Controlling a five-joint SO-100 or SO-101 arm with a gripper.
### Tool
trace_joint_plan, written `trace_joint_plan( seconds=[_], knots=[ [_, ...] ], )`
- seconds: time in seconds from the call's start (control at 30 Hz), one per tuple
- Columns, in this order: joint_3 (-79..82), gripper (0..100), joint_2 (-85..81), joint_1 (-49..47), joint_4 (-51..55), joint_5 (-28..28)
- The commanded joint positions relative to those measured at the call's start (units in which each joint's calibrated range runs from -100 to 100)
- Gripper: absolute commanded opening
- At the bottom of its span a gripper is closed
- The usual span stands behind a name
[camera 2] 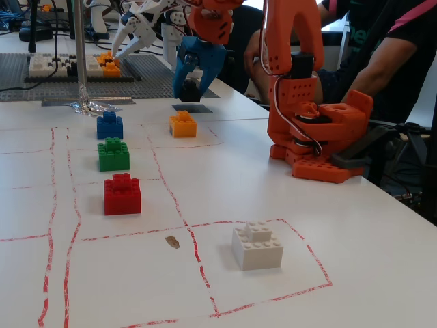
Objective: Grab the block and put it in the grey marker
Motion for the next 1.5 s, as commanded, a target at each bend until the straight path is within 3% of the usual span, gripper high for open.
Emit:
trace_joint_plan(
  seconds=[0.0, 0.77, 1.17, 1.47],
  knots=[
    [-1.88, 2, -2.63, -2.05, -1.2, 1.37],
    [3.02, 35, -5.9, -3.02, -0.39, 2.39],
    [-14.11, 36, -8.75, 1.13, 13.9, 4.98],
    [-16.93, 25, -15.47, 7.22, 14.47, 9.33]
  ],
)
